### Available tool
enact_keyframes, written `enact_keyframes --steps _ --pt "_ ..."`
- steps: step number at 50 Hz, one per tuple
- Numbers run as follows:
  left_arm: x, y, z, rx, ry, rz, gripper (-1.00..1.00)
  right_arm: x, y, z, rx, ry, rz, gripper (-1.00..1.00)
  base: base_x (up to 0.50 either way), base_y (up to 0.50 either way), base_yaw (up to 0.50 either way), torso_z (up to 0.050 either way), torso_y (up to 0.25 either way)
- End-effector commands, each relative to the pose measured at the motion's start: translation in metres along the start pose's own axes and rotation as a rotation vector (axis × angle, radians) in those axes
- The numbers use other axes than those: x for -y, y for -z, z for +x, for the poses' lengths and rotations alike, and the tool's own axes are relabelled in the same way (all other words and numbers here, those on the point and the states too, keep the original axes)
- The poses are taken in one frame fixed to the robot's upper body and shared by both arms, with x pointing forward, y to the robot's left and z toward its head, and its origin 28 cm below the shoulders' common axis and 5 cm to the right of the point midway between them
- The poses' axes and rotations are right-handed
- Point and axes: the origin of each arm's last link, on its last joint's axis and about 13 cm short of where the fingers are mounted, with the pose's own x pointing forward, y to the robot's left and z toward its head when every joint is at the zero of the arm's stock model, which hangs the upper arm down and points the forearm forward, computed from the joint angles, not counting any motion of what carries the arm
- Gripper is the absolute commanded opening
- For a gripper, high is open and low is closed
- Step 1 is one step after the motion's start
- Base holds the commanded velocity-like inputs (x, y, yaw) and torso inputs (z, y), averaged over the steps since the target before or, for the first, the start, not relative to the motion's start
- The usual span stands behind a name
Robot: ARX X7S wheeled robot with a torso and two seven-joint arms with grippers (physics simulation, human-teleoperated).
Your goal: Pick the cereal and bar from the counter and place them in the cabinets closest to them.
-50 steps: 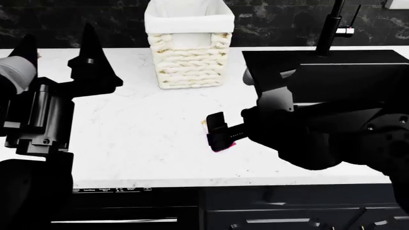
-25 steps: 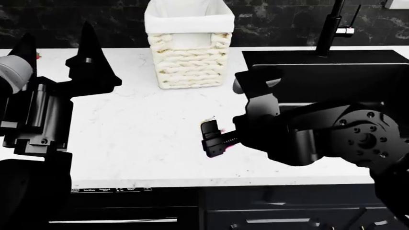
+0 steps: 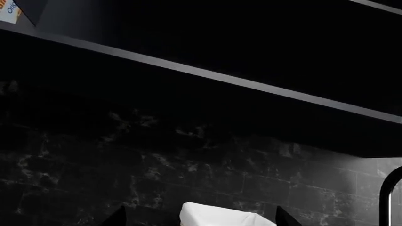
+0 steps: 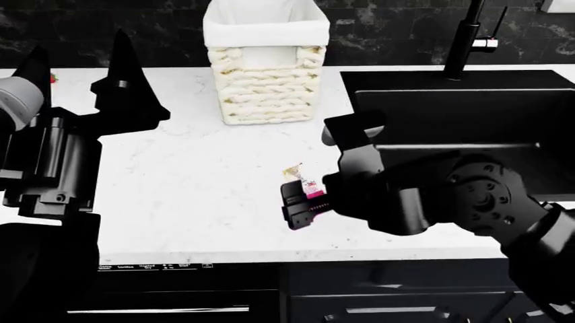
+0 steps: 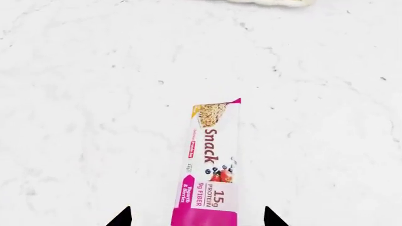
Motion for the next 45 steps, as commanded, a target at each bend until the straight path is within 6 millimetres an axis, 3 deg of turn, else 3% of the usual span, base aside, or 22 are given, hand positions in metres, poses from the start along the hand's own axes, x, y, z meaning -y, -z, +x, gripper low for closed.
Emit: enact_keyframes --steps 1,19,45 --pt "0.000 0.001 0.000 -0.003 0.000 0.000 1.00 0.005 0.005 0.010 -0.023 0.004 0.017 1.00 0.00 0.00 0.00 0.000 0.000" --pt "0.000 -0.002 -0.001 0.004 0.001 -0.002 1.00 0.005 0.004 0.022 -0.049 -0.014 0.018 1.00 0.00 0.00 0.00 0.000 0.000" --pt "-0.001 -0.003 -0.001 0.007 0.001 -0.002 1.00 0.008 0.027 0.043 -0.118 -0.035 0.045 1.00 0.00 0.00 0.00 0.000 0.000"
